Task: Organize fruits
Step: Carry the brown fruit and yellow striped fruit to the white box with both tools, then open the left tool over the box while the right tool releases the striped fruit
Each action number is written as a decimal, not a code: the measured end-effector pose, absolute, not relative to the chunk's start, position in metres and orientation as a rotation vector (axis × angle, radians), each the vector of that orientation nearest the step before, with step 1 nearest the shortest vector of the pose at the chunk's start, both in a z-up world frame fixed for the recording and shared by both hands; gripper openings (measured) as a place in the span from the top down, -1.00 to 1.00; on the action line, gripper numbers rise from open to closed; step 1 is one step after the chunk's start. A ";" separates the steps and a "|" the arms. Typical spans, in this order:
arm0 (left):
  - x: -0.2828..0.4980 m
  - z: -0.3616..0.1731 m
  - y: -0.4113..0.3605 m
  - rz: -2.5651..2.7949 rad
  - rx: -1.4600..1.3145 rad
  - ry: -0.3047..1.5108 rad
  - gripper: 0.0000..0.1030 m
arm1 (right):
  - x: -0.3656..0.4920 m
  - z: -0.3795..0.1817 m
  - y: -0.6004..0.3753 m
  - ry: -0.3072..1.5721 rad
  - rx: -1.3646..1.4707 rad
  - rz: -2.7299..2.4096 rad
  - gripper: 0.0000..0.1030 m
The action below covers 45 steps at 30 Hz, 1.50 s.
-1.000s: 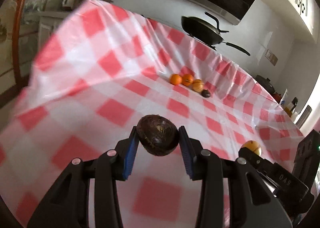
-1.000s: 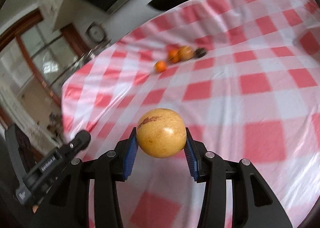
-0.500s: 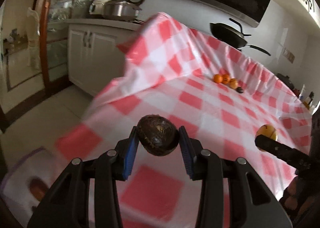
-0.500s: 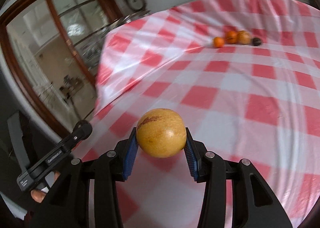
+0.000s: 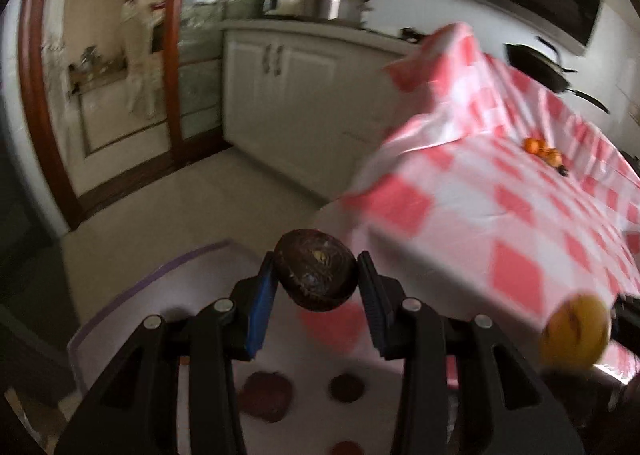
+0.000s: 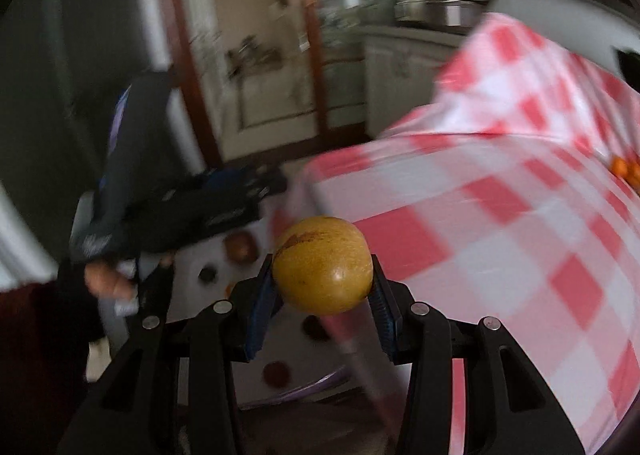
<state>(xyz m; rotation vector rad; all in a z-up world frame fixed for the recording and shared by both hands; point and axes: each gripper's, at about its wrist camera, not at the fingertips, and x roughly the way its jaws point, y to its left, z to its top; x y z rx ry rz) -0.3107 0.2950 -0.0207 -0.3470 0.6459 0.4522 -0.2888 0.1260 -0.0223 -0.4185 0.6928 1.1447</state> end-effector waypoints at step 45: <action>-0.321 -0.122 0.359 0.759 -0.543 0.923 -0.70 | -0.329 -0.119 0.211 0.870 -0.843 1.195 -0.27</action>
